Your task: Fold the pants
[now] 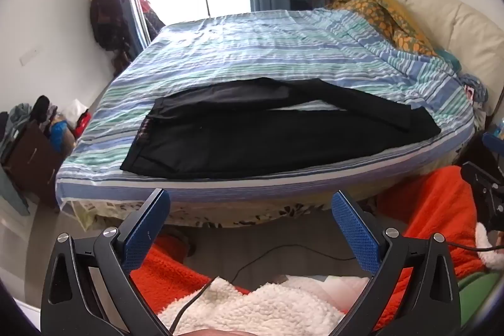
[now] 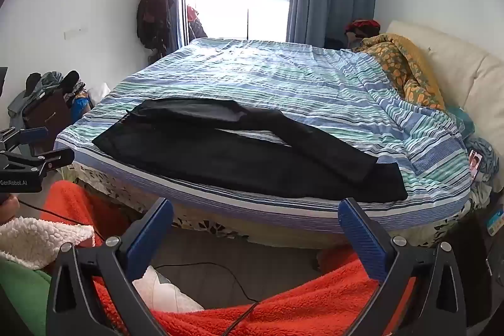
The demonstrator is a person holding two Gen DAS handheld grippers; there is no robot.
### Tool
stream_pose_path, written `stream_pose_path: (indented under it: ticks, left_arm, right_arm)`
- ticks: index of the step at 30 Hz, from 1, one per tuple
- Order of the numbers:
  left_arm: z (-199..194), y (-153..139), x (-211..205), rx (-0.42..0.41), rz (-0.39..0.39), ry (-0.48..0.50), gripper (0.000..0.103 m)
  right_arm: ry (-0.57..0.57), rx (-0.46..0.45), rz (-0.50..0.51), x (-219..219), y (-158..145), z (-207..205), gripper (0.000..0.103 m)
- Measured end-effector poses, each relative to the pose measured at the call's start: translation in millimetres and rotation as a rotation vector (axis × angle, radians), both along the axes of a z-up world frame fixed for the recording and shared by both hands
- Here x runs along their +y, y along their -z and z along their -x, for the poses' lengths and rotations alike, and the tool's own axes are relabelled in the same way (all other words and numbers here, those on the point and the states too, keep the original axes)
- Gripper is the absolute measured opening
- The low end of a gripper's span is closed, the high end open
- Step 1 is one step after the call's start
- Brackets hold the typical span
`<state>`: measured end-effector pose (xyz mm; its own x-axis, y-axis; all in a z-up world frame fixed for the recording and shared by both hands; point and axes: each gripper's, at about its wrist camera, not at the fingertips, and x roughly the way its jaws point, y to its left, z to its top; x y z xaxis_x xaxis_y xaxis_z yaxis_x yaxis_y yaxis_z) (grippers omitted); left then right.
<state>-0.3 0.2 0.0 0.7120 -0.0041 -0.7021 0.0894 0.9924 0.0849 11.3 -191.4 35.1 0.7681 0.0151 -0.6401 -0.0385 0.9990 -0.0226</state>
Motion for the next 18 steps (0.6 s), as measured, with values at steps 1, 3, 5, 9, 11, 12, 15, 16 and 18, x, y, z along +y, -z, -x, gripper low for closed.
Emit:
stream_pose_path:
  ticks: [1,3,5,9,11,12,15,16,18]
  left_arm:
    - [0.2,0.0,0.1,0.002,0.000,-0.001,0.102]
    - [1.0,-0.5,0.5,0.004,0.003,-0.002,0.102]
    - [-5.2,1.7,5.8,0.011,0.002,-0.007,0.102]
    - [-1.7,3.3,3.3,0.012,-0.001,-0.009,0.102]
    - [-2.8,3.2,3.6,0.017,-0.003,-0.009,0.102]
    - [-2.6,3.4,3.8,0.017,-0.004,-0.009,0.102]
    - [-1.9,4.8,7.2,0.019,-0.004,-0.010,0.102]
    - [-1.8,5.1,7.7,0.019,-0.004,-0.010,0.102]
    - [-1.1,8.2,12.4,0.022,0.002,-0.017,0.102]
  right_arm:
    - [0.001,0.005,0.006,0.0,0.4,-0.5,0.103]
    - [0.001,0.004,0.009,-0.1,1.0,-0.9,0.103]
    - [0.002,-0.002,0.011,0.1,1.0,-0.5,0.103]
    - [0.006,-0.015,-0.002,-1.4,0.3,1.9,0.103]
    - [0.015,-0.009,-0.036,-5.7,12.2,1.1,0.103]
    - [0.019,-0.012,-0.049,-9.3,11.8,1.6,0.103]
    - [0.023,-0.023,-0.077,-11.1,13.0,3.3,0.103]
    - [0.021,-0.027,-0.078,-9.8,13.0,4.1,0.103]
    - [0.012,-0.036,-0.077,-13.4,4.9,5.8,0.103]
